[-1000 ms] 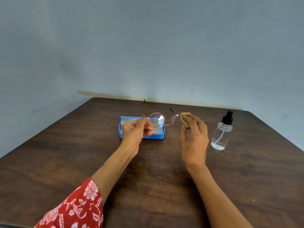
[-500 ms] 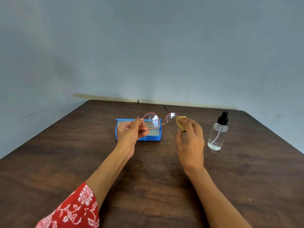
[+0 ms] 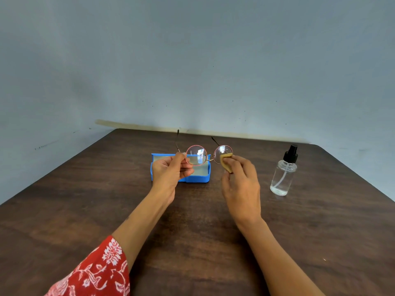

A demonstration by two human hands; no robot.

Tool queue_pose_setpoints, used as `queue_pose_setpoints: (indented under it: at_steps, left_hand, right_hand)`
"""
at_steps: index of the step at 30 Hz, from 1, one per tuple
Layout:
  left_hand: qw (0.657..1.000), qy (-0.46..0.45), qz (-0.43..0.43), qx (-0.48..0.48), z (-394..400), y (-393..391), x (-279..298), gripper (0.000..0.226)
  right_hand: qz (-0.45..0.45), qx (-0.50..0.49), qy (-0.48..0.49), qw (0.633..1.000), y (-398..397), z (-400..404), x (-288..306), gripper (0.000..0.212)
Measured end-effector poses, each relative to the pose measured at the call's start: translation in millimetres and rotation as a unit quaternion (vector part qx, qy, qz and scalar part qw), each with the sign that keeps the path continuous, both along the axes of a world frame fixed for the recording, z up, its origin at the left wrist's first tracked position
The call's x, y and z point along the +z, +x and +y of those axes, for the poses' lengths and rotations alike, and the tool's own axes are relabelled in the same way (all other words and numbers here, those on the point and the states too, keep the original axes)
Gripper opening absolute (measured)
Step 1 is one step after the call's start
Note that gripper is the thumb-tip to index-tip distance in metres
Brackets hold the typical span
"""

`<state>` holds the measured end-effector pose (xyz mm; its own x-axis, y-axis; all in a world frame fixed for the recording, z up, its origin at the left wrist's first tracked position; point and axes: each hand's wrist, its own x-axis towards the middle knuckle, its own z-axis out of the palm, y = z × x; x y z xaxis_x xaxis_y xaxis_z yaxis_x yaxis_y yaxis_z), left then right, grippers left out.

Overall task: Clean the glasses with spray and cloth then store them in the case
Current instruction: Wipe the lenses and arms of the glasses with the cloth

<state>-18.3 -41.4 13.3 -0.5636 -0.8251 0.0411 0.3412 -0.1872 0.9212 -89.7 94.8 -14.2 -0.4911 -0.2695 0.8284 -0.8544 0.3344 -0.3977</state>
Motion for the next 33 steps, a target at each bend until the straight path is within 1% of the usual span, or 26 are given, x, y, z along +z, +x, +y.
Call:
queue_pose_setpoints:
  at_steps: [2, 4, 8, 10, 12, 16, 18, 20, 22, 24, 27, 31, 33]
  left_hand:
    - [1.0, 0.001, 0.002, 0.005, -1.2, 0.4, 0.1, 0.02]
    - [1.0, 0.0, 0.004, 0.009, -2.6, 1.2, 0.0, 0.019]
    - [1.0, 0.002, 0.005, 0.003, -1.9, 0.9, -0.2, 0.019]
    - [1.0, 0.0, 0.002, 0.0, -0.6, -0.1, -0.8, 0.02]
    - [1.0, -0.004, 0.002, -0.003, 0.3, -0.2, -1.7, 0.021]
    - [1.0, -0.006, 0.006, 0.0, -0.2, 0.3, -2.5, 0.021]
    - [1.0, -0.007, 0.006, 0.003, -1.3, 0.5, -2.6, 0.021]
    - [1.0, -0.006, 0.007, 0.001, -2.3, 0.6, -3.2, 0.021]
    - [1.0, -0.007, 0.004, -0.002, -2.4, -0.3, -4.3, 0.02]
    - [1.0, -0.011, -0.005, -0.004, -2.0, -1.8, -5.4, 0.02]
    - [1.0, -0.017, -0.012, -0.006, -1.3, -3.0, -6.8, 0.021]
    - [1.0, -0.015, -0.012, -0.003, -2.7, -1.2, -7.7, 0.018]
    - [1.0, -0.013, -0.015, -0.003, -2.9, -1.1, -7.0, 0.018]
  right_hand:
    - [0.025, 0.019, 0.025, 0.999, 5.1, -4.8, -1.2, 0.032]
    - [0.031, 0.026, 0.03, 0.999, 6.4, -7.8, -1.1, 0.031]
    - [-0.016, -0.008, -0.04, 0.999, -3.1, -0.1, 3.2, 0.031]
    - [-0.025, -0.029, -0.051, 0.998, -7.8, 4.1, 4.6, 0.031]
    - [-0.02, -0.027, -0.04, 0.999, -6.6, 3.2, 4.2, 0.031]
    - [0.014, 0.02, 0.011, 1.0, 6.2, -8.2, 1.5, 0.03]
    - [0.028, 0.027, 0.018, 0.999, 6.3, -9.8, 1.2, 0.029]
    - [0.006, 0.016, -0.017, 1.0, 1.0, -5.8, 2.8, 0.029]
    - [-0.023, -0.015, -0.055, 0.998, -5.9, 0.7, 4.4, 0.03]
    - [-0.026, -0.036, -0.055, 0.998, -8.4, 3.7, 4.5, 0.03]
    - [-0.002, -0.01, -0.027, 1.0, -1.4, -2.2, 3.5, 0.031]
    - [0.068, 0.034, 0.034, 0.997, 10.4, -12.5, 0.5, 0.031]
    - [0.07, 0.033, 0.032, 0.996, 9.1, -12.8, 0.5, 0.031]
